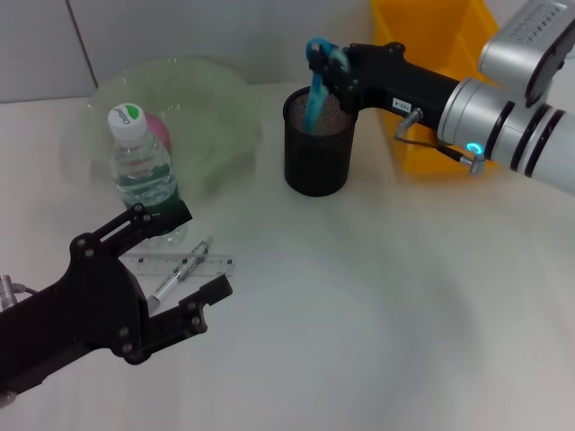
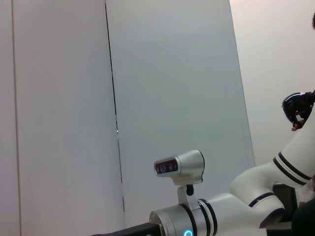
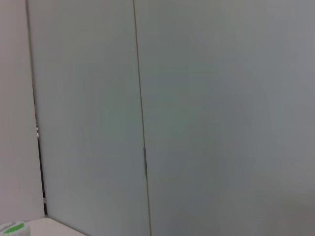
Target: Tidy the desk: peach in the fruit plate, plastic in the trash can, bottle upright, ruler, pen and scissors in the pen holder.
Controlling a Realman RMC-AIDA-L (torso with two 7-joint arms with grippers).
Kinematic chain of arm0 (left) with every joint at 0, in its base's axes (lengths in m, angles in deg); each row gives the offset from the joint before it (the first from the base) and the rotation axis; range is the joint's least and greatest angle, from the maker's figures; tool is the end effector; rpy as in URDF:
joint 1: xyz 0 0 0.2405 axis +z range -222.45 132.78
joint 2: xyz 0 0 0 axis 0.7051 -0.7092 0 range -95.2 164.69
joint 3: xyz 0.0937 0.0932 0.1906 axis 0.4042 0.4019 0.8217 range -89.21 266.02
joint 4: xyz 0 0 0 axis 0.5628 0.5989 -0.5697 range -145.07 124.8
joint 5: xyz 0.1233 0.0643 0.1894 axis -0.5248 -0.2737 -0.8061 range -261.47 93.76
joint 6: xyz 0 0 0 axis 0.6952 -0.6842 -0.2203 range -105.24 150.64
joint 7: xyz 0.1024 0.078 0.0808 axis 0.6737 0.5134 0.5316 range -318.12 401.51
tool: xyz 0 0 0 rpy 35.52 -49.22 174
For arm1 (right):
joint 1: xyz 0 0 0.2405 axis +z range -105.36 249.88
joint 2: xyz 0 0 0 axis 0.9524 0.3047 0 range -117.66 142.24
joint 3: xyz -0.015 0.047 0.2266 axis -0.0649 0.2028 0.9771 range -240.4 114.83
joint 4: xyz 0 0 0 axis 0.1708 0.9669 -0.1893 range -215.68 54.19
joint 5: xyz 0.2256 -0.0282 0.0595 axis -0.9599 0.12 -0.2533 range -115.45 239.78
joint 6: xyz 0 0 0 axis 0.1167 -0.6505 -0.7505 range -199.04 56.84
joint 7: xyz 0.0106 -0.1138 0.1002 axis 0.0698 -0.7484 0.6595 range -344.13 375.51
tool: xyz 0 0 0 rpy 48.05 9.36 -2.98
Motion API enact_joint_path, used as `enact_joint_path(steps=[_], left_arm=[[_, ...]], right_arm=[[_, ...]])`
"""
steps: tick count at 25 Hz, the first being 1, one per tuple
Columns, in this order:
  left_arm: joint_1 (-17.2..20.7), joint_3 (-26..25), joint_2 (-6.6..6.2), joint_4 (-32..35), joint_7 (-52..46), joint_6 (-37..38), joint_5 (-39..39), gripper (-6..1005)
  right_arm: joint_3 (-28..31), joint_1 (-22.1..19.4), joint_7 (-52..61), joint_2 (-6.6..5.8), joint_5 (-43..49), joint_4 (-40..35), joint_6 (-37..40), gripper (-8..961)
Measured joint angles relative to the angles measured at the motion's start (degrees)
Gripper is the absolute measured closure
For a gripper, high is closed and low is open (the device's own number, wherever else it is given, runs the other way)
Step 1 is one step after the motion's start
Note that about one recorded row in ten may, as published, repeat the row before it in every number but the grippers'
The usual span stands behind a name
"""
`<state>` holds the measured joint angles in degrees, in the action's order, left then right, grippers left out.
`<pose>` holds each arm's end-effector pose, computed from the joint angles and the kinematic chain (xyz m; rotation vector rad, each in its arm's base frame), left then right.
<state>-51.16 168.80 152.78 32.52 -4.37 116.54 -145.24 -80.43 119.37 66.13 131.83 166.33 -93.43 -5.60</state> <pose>-0.2352 0.2525 -0.0087 -2.4505 -0.0342 -1.2099 0.2097 0.4281 -0.0293 -2.2593 0.4514 0.8516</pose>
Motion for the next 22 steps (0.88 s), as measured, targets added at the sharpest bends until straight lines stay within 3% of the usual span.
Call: enact_joint_path(steps=[10,14,17,18,20,22], left_arm=[[-0.20,-0.27,-0.51,0.09,-1.28,0.64,-0.14,213],[-0.47,-1.15,-0.62,1.54,-4.50,1.00,-0.84,213],[-1.03,-2.51,-0.67,2.85,-6.69,0.21,-2.55,213],[-1.23,-3.53,-0.63,4.10,-8.27,-0.43,-4.26,213],[-1.59,-6.93,0.19,13.33,-17.49,-5.98,-16.31,214],[-1.71,-7.03,0.25,16.08,-20.36,-7.61,-19.86,214]], right_arm=[[-0.59,-2.27,5.26,-0.30,0.05,-5.01,8.93,696],[-4.89,-4.99,14.95,-0.56,0.25,-12.84,16.20,507],[-13.29,-9.04,21.43,-1.36,0.34,-21.96,22.56,369],[-15.45,-10.47,22.76,-1.71,0.36,-24.51,24.12,323],[-20.14,-14.80,24.28,-3.18,1.29,-30.41,28.63,232],[-20.90,-15.98,24.48,-3.73,2.35,-31.70,29.96,197]])
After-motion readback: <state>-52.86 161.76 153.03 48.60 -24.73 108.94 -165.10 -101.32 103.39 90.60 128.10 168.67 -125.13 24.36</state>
